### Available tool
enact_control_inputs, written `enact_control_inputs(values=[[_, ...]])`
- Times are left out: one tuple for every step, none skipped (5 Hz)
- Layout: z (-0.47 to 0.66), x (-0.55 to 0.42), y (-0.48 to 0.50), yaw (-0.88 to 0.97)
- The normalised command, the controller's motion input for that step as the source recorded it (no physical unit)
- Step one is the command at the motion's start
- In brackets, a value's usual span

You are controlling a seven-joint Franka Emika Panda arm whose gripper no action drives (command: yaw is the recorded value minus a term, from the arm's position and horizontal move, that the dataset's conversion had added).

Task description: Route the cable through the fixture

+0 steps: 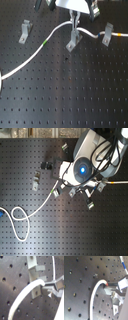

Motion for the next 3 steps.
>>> enact_control_inputs(values=[[-0.53,-0.098,-0.034,-0.05],[-0.57,-0.113,-0.118,-0.19],[-0.52,-0.148,-0.200,-0.37]])
